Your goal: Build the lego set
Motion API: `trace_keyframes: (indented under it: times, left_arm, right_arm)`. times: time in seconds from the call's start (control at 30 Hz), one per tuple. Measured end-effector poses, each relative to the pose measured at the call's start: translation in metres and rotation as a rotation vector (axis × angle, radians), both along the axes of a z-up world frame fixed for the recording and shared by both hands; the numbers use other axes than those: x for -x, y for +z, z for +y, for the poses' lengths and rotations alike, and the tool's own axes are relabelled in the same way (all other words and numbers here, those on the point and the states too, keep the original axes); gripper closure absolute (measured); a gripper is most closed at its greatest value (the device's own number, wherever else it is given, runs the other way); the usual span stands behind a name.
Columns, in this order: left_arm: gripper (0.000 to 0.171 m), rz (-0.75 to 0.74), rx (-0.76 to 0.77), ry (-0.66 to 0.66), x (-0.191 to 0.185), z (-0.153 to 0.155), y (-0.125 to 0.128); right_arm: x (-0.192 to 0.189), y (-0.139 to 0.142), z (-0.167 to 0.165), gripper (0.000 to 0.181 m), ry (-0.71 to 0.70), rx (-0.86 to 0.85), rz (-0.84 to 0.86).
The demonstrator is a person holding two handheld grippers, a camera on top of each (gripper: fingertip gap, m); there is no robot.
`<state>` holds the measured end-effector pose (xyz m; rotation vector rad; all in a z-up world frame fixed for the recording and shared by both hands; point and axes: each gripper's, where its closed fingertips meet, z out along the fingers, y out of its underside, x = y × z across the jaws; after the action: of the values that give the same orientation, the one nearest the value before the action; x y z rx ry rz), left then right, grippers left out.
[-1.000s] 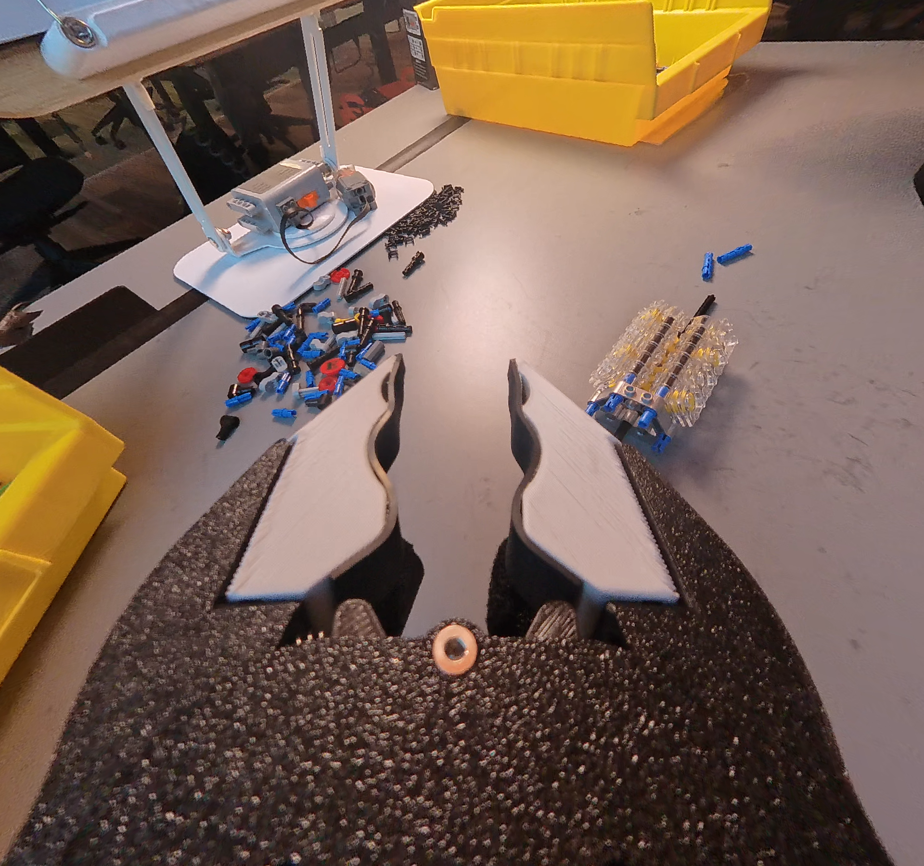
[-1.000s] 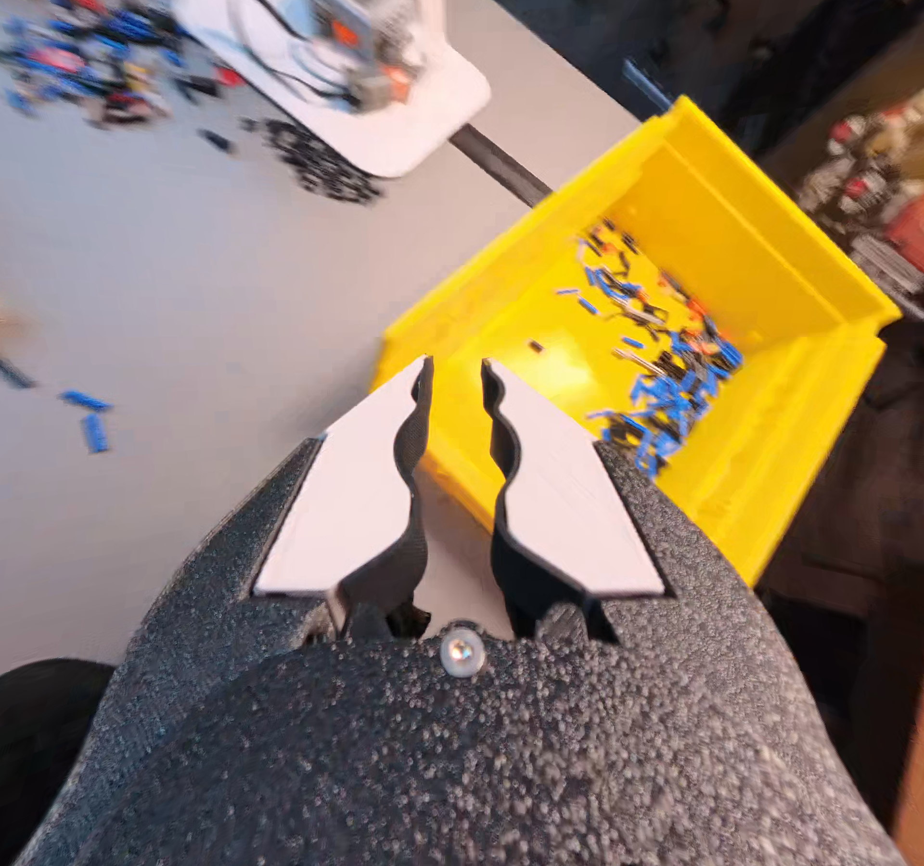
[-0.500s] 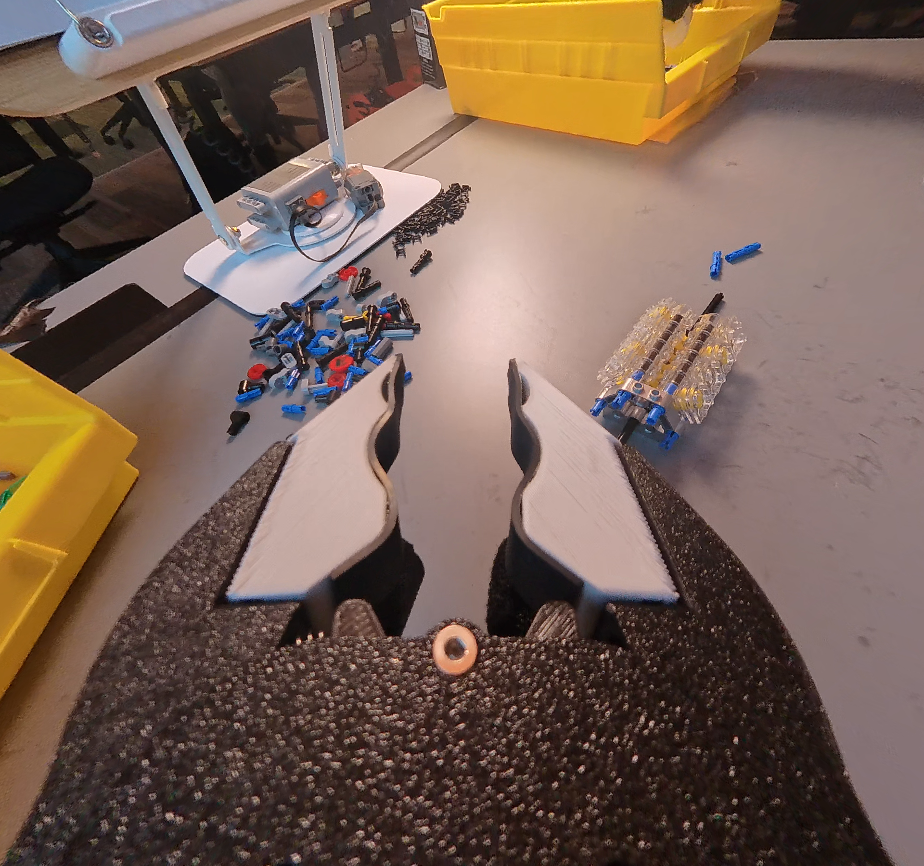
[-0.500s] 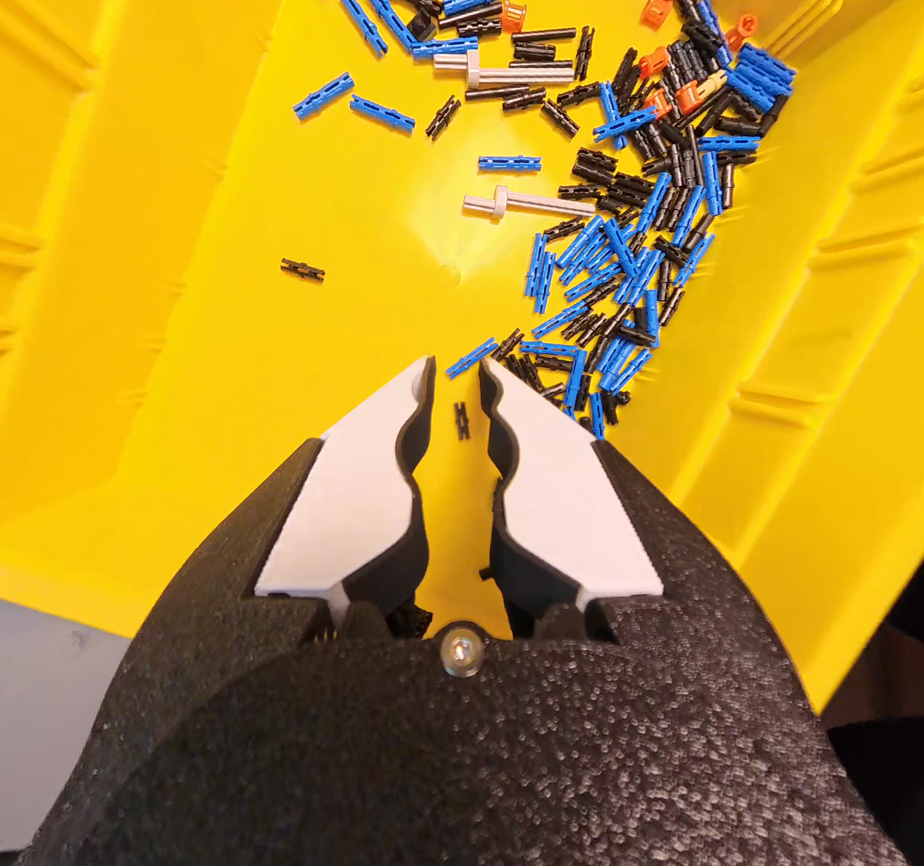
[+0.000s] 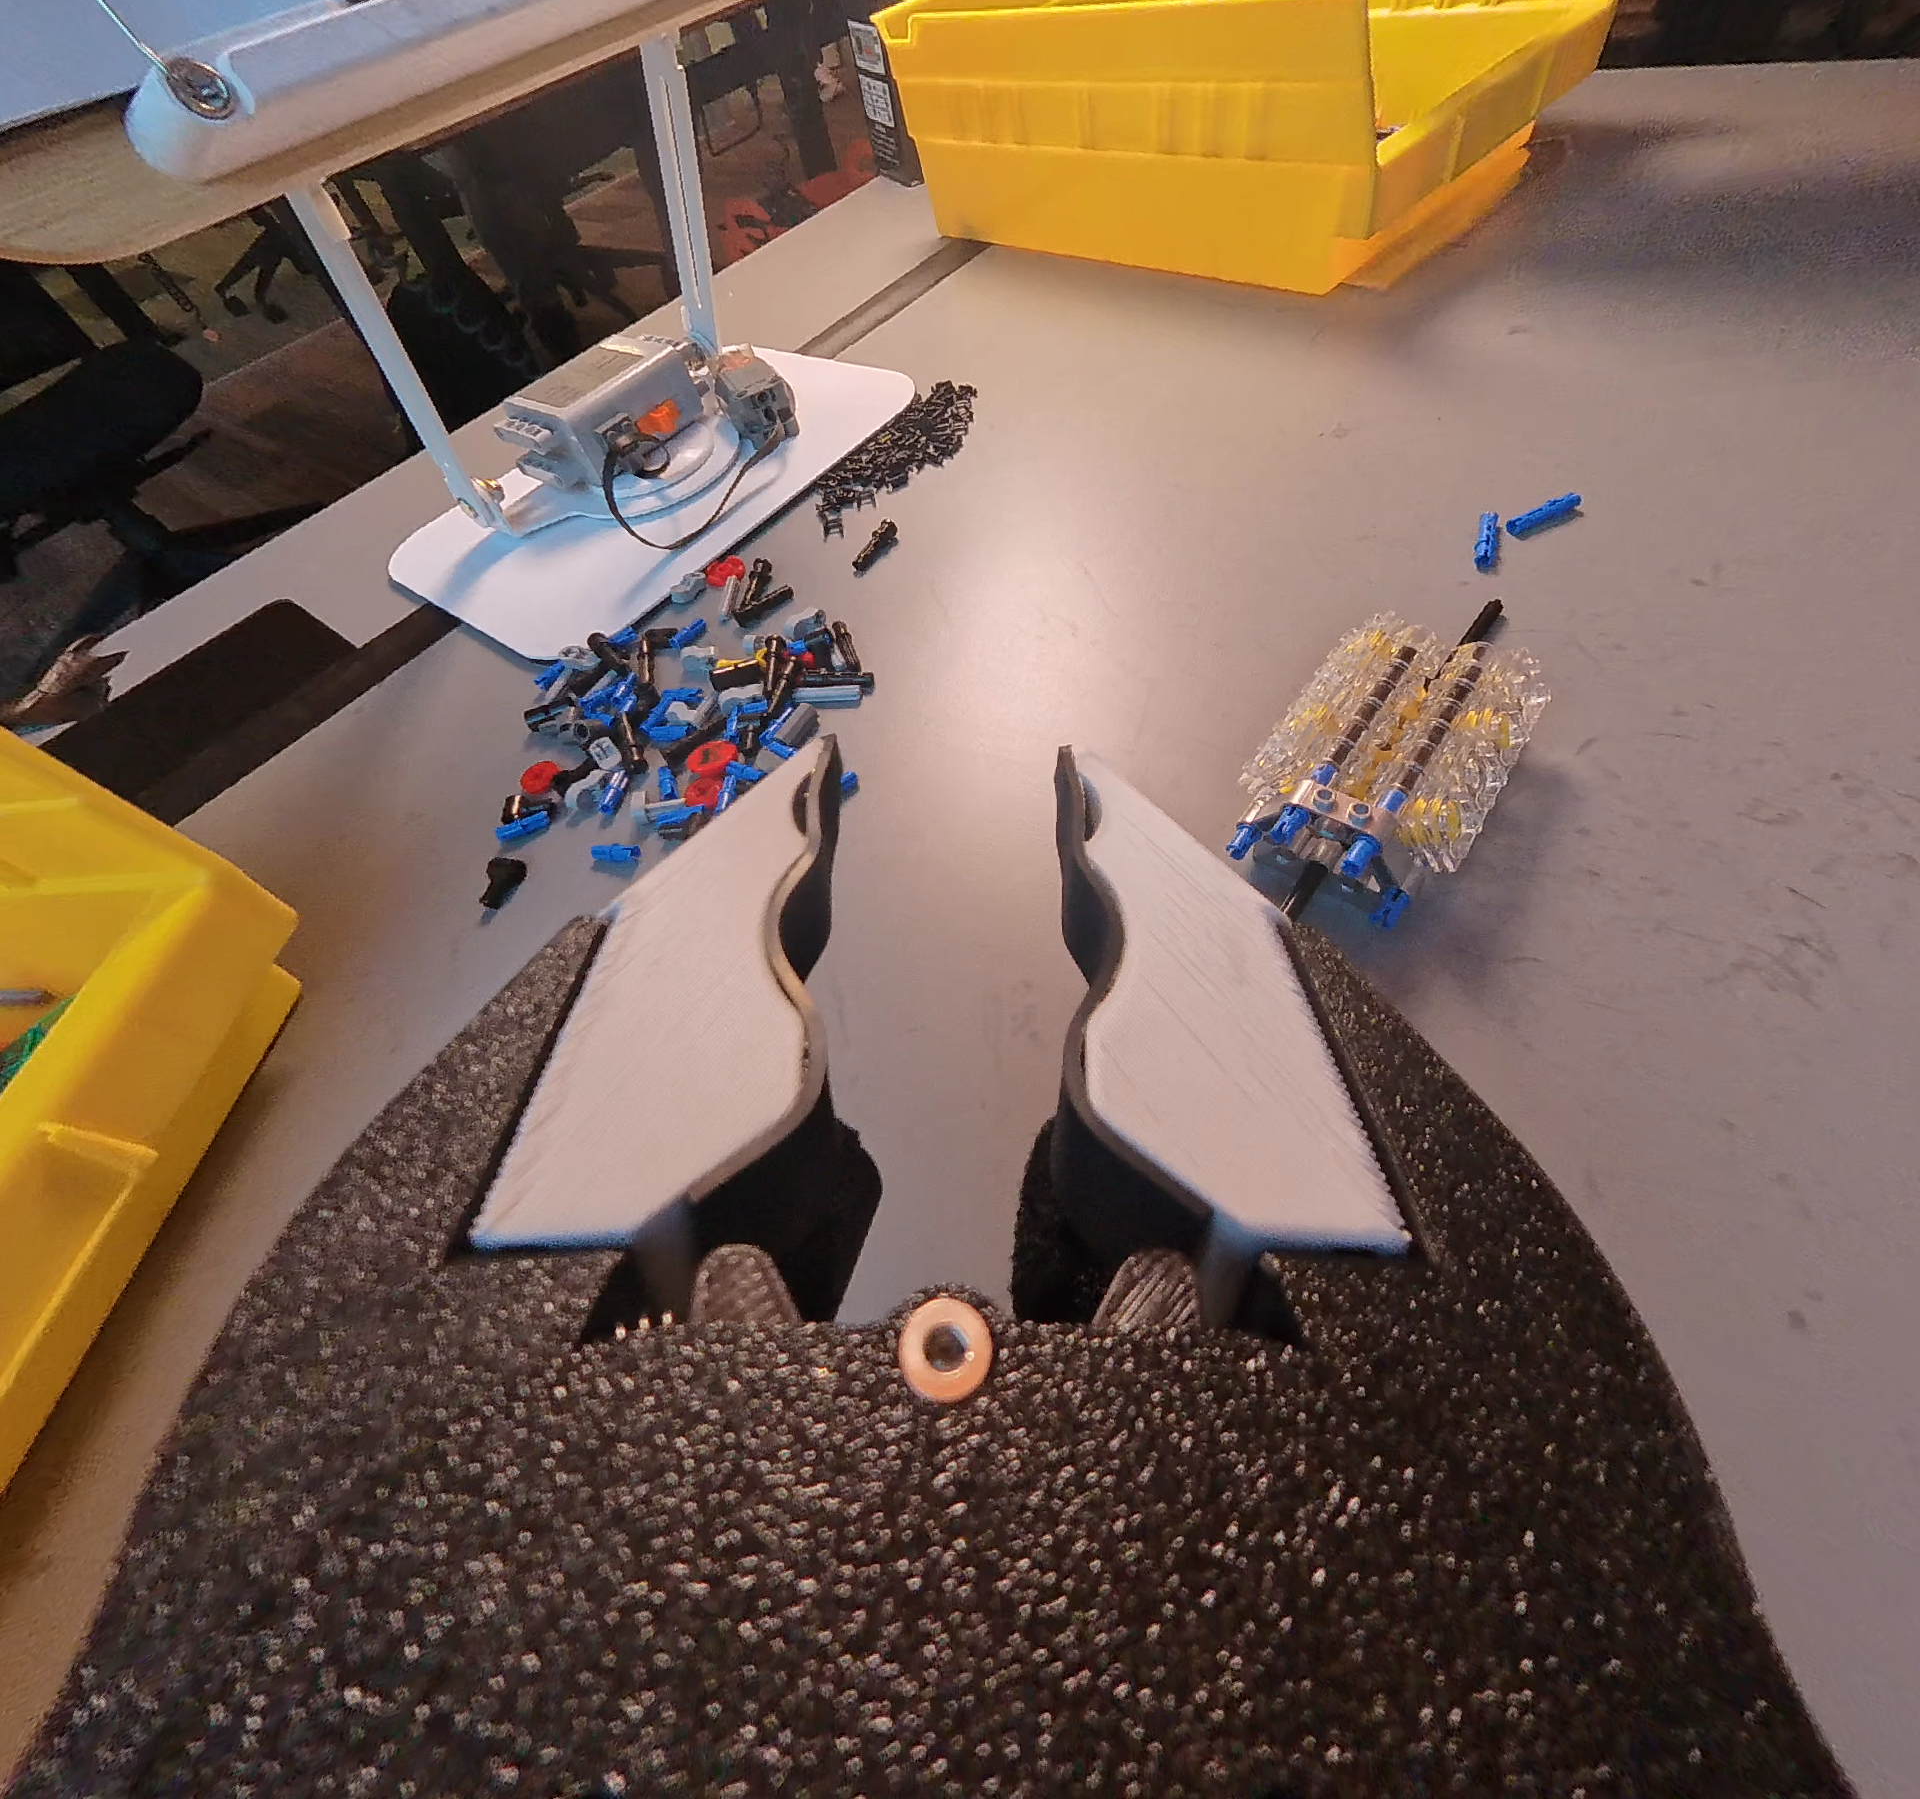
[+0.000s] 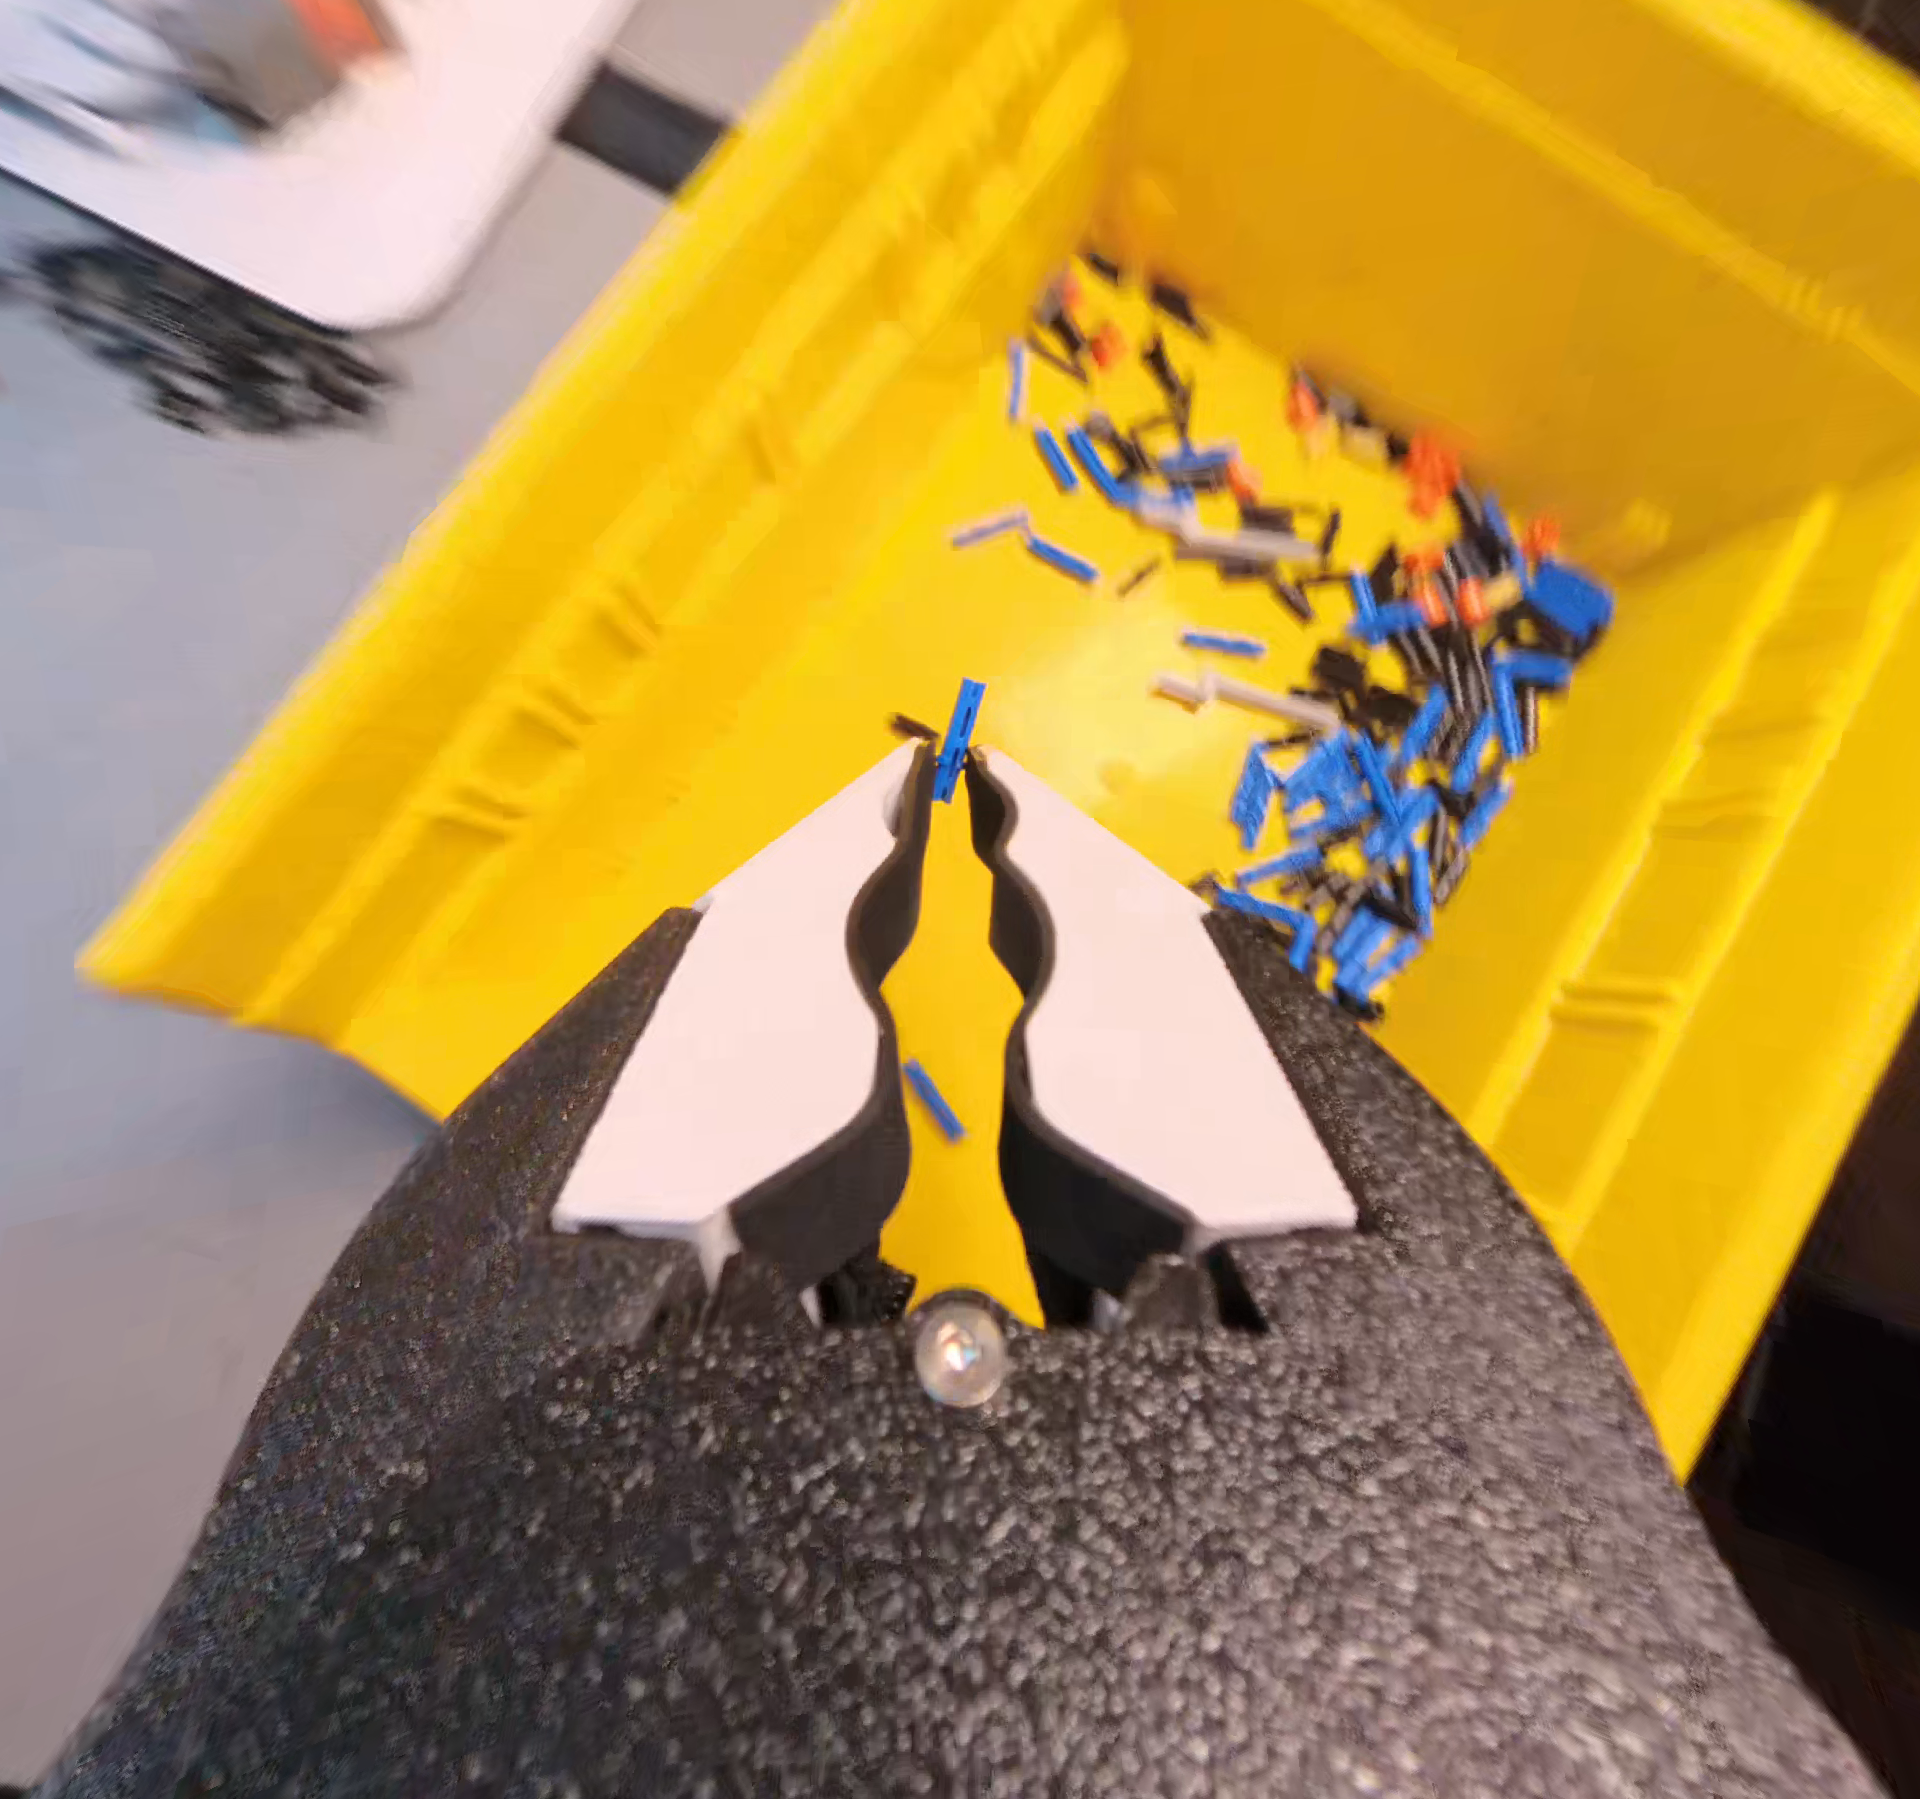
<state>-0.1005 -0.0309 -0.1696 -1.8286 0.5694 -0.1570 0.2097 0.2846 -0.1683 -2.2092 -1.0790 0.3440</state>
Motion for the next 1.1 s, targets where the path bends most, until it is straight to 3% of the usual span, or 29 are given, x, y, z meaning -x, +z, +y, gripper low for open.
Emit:
trace_keyframes:
  times: [0.1,0.17,0.23,0.3,0.4,0.5,0.6,0.67,0.73,0.8,0.87,0.9,0.97,1.1]
  left_arm:
    - [0.131,-0.014,0.004,0.004,0.001,0.001,0.0]
    - [0.131,-0.023,0.012,-0.003,0.0,0.002,-0.001]
    - [0.131,-0.02,0.017,-0.012,-0.003,0.002,-0.003]
    - [0.131,-0.009,0.018,-0.02,-0.005,0.001,-0.004]
    - [0.131,0.006,0.013,-0.023,-0.006,0.0,-0.004]
    - [0.131,0.004,0.017,-0.015,-0.004,0.0,-0.004]
    - [0.131,-0.014,0.024,-0.011,-0.003,0.0,-0.003]
    - [0.131,-0.023,0.031,-0.014,-0.003,-0.001,-0.003]
    - [0.131,-0.026,0.034,-0.017,-0.003,0.0,-0.004]
    - [0.131,-0.029,0.04,-0.018,-0.004,0.0,-0.006]
    - [0.131,-0.04,0.048,-0.017,-0.004,0.001,-0.007]
    - [0.132,-0.05,0.05,-0.019,-0.005,0.001,-0.007]
    - [0.132,-0.073,0.064,-0.024,-0.006,0.001,-0.008]
    - [0.132,-0.086,0.062,-0.011,-0.003,0.001,-0.007]
  right_arm:
    - [0.051,0.076,-0.081,0.177,0.279,-0.17,0.2]
    - [0.074,0.084,-0.153,0.177,0.491,-0.172,0.2]
    - [0.084,0.054,-0.208,0.177,0.63,-0.156,0.084]
    - [0.085,0.008,-0.237,0.177,0.669,-0.128,-0.059]
    - [0.087,-0.042,-0.256,0.177,0.67,-0.073,-0.128]
    - [0.089,-0.064,-0.263,0.177,0.676,-0.036,-0.148]
    - [0.089,-0.067,-0.263,0.176,0.677,-0.028,-0.153]
    - [0.089,-0.049,-0.253,0.167,0.664,-0.054,-0.111]
    - [0.084,-0.005,-0.223,0.165,0.575,-0.119,-0.015]
    - [0.068,0.049,-0.173,0.166,0.412,-0.198,0.085]
    - [0.039,0.082,-0.117,0.166,0.244,-0.244,0.09]
    - [0.021,0.083,-0.089,0.166,0.173,-0.238,0.03]
    - [-0.014,0.06,-0.047,0.166,0.074,-0.128,-0.122]
    - [-0.04,-0.01,-0.03,0.167,0.12,0.149,-0.311]
